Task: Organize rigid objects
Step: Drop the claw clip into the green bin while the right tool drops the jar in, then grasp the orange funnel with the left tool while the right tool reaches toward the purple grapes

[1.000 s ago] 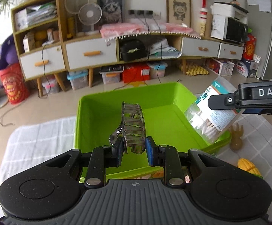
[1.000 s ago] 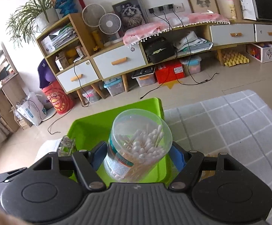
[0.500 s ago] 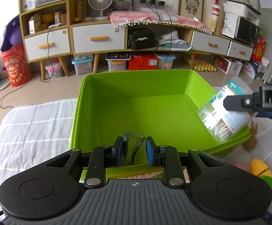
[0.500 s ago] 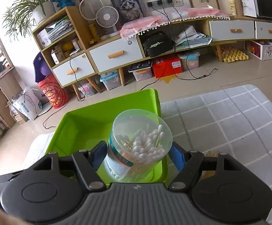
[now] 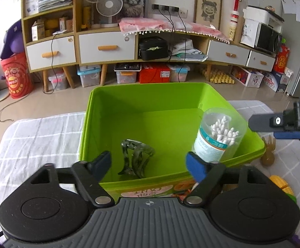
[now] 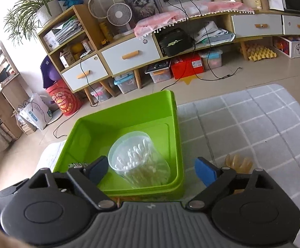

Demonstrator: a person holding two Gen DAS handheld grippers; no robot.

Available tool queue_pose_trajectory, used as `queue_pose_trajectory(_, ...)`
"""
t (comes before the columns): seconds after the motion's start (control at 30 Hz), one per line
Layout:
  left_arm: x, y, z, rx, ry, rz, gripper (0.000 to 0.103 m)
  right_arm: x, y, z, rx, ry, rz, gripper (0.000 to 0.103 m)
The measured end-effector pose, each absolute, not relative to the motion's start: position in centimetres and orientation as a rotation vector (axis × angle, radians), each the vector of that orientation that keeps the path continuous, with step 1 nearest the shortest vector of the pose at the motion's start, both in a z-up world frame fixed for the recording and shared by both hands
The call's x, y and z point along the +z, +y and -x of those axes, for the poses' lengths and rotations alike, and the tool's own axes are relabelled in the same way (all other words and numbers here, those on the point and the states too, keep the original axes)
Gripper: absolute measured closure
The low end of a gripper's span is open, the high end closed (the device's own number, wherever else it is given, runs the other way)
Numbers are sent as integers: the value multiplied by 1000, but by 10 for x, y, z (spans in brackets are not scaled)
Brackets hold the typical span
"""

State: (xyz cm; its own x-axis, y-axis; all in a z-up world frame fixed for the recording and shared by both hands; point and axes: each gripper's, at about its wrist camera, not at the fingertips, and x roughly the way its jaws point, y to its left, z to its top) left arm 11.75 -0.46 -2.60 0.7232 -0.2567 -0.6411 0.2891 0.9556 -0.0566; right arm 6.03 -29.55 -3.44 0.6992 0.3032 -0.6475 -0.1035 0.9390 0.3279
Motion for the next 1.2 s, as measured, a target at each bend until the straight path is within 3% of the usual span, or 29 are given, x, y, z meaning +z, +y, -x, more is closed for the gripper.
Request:
queue_pose_trajectory(0.17,-22,-1,-109,-326,715,-40,13,-33,-299,-53,213,782,-253,31)
queue_pose_trajectory(0.3,-18,1,-99,-329,709,-48,4,-31,-303,-46,197,793,-238,31)
queue_pose_trajectory(1.2,-14,34,-58,-336,792,6,2,-22,-319,-5,189,825,-179,30)
